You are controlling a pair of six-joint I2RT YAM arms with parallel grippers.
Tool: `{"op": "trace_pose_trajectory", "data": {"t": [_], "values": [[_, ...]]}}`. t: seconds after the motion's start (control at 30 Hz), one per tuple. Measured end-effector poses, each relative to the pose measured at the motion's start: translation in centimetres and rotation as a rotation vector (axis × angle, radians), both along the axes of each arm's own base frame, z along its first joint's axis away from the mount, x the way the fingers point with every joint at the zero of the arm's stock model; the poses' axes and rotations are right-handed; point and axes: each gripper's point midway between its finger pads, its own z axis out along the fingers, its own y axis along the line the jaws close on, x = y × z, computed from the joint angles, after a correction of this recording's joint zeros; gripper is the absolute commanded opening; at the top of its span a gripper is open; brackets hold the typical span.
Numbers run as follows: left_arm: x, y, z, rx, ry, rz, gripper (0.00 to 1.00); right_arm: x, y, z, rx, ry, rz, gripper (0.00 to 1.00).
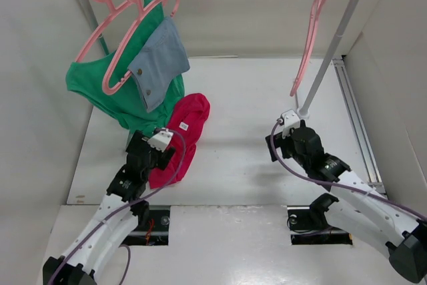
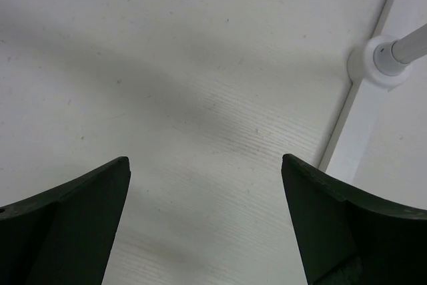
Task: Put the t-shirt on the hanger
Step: Move the tshirt to the center of the board
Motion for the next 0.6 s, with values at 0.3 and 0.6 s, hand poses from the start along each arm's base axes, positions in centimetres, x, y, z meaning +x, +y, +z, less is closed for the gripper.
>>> {"op": "trace_pose_trajectory", "data": {"t": [0.3,0.6], "values": [[-0.9,-4.1,-2.1,0.147,0.181,-0.407,1.0,0.0,0.5,-1.1,-0.024,0.039,0.032,0.99],[-2.3,-6.7,-5.7,0.32,0.356,-0.783,0.06,0.1,0.8,-0.8,-0.032,0.037,0.054,0.99]]}}
